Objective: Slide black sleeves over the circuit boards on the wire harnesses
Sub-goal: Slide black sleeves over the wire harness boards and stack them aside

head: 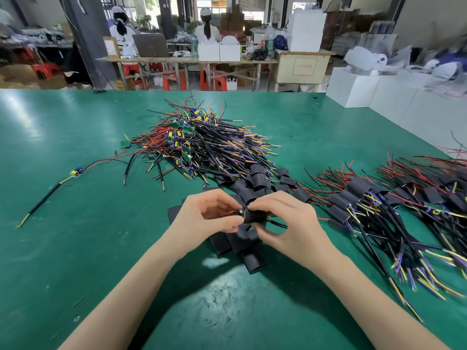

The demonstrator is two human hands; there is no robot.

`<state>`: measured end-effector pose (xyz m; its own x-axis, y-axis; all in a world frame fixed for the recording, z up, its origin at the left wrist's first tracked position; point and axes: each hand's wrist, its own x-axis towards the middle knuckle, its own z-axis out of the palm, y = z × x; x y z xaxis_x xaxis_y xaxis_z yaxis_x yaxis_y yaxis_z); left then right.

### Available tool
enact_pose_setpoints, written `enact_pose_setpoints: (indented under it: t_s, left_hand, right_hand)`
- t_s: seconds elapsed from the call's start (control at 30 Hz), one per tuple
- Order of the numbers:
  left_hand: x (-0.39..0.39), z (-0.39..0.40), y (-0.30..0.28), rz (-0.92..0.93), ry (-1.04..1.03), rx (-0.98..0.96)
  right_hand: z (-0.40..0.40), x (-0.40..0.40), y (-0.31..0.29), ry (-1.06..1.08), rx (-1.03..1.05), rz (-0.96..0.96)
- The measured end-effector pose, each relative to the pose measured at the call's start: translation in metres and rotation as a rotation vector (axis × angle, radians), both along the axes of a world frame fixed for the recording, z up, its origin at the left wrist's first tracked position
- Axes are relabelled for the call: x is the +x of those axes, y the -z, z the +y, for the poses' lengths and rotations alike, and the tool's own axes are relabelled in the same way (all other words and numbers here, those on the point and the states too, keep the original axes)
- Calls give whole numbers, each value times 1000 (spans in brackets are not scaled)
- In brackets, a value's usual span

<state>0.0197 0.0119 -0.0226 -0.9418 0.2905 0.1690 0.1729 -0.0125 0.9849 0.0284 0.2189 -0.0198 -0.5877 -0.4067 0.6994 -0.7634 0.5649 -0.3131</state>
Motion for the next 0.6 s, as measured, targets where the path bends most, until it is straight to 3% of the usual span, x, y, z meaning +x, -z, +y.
enact_pose_setpoints:
  t_s: [0.17, 0.27, 0.6]
  left_hand:
    - [0, -2, -4, 32, -30, 49]
    - [-1, -1, -3, 15, -64, 84]
    - [-3, 1, 1, -67, -86, 93]
  right_hand:
    - [0, 1, -1, 163, -45, -109]
    - [3, 0, 2, 301, 107, -153]
    - [-1, -1, 7, 294, 220, -225]
